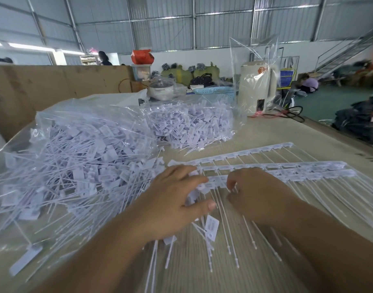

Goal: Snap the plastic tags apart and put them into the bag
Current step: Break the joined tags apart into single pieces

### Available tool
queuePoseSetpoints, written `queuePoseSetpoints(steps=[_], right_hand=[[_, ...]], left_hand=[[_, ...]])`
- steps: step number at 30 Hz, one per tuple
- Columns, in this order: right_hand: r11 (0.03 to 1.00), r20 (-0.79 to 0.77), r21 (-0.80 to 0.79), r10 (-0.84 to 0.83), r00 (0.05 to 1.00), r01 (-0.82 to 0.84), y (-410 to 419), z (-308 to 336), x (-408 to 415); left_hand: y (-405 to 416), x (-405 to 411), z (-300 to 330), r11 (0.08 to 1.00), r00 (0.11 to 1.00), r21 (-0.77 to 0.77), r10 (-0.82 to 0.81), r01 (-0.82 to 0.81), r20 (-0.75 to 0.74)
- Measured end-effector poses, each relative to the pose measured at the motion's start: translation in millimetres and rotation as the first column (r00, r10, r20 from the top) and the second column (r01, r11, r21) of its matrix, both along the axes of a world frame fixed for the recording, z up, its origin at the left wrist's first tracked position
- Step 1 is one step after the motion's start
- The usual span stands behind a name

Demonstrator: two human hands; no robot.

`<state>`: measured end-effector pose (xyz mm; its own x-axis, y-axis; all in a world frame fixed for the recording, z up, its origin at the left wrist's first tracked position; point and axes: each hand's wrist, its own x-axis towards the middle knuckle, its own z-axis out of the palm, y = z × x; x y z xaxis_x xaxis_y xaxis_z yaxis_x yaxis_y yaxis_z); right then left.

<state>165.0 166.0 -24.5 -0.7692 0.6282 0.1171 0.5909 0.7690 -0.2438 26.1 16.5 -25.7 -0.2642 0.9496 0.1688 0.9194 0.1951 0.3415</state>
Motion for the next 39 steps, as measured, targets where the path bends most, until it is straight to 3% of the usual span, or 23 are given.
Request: queuePoseSetpoints(steps=[2,8,17,22,28,35,39], right_hand=[[1.0,-0.01,0.003,-0.001,1.0,0.001,1,0,0],[1.0,-0.05,0.0,-0.009,0.999,0.009,4,-4,-2],[0.999,-0.016,-0.007,-0.054,0.998,0.054,17,-5,-2],[0.98,-0.034,0.169,-0.103,0.994,0.107,14,-1,-2],[0.961,-0.004,0.268,-0.07,0.998,0.069,10,1,-5],[0.99,0.065,0.135,0.021,0.998,-0.03,17,-12,-9],[0.985,0.054,0.17,0.0,0.999,-0.009,18,-13,-8]], left_hand=[[-1,0,1,1.0,0.998,0.01,-0.024,0.024,0.052],[-2,-1,-1,0.997,0.997,0.037,-0.074,0.073,0.029],[2,7,-1,0.983,0.972,0.181,0.084,-0.043,-0.221],[3,15,-1,0.97,0.995,0.245,0.021,0.004,-0.098],[2,18,0,0.975,0.995,0.211,-0.05,0.067,-0.084],[2,20,-3,0.982,0.993,0.158,-0.087,0.099,-0.086],[1,18,-2,0.98,0.994,0.176,-0.079,0.092,-0.079]])
